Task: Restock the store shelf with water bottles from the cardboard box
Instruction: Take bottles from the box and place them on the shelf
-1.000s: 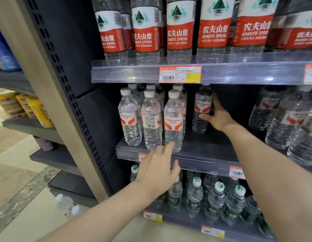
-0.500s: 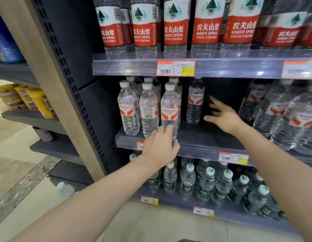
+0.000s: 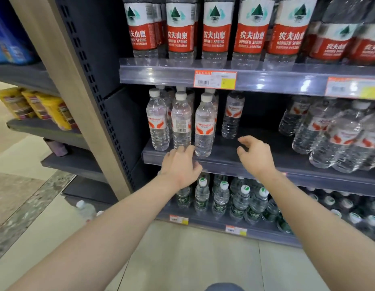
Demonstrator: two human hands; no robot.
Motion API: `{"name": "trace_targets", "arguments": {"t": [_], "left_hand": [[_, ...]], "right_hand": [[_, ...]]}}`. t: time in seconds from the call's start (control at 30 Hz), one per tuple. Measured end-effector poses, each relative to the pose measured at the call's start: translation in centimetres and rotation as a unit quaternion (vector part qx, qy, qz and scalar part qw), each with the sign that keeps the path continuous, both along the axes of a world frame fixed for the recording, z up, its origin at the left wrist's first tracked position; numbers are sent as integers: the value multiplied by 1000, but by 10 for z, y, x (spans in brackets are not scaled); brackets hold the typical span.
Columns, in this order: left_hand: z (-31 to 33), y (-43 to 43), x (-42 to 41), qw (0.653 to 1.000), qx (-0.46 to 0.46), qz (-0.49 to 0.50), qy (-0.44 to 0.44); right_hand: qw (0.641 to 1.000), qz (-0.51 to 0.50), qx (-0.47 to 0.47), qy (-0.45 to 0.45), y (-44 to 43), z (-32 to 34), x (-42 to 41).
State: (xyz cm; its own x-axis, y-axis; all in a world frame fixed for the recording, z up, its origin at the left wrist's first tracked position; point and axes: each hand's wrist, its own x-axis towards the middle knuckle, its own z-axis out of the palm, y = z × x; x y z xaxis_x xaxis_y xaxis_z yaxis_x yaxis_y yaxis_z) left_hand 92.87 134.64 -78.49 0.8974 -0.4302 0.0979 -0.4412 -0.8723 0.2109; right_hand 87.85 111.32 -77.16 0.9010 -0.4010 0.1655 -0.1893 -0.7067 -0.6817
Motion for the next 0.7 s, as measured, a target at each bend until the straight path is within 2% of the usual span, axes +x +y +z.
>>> {"name": "trace_targets", "arguments": {"t": [0.1, 0.23, 0.37, 0.5, 0.7], "left_hand": [[25, 14, -8, 998, 50, -13, 23], [82, 23, -25, 997, 37, -33, 53], [146, 38, -61, 986, 147, -66, 40], [233, 61, -92, 967, 237, -98, 3], [386, 65, -157, 972, 206, -111, 12]], "right_hand": [[998, -5, 0, 62, 11, 22, -18], [993, -27, 32, 110, 20, 65, -44], [984, -40, 34, 171, 40, 123, -89], [979, -37, 17, 201, 64, 214, -134], [973, -45, -8, 224, 90, 375, -212]]}}
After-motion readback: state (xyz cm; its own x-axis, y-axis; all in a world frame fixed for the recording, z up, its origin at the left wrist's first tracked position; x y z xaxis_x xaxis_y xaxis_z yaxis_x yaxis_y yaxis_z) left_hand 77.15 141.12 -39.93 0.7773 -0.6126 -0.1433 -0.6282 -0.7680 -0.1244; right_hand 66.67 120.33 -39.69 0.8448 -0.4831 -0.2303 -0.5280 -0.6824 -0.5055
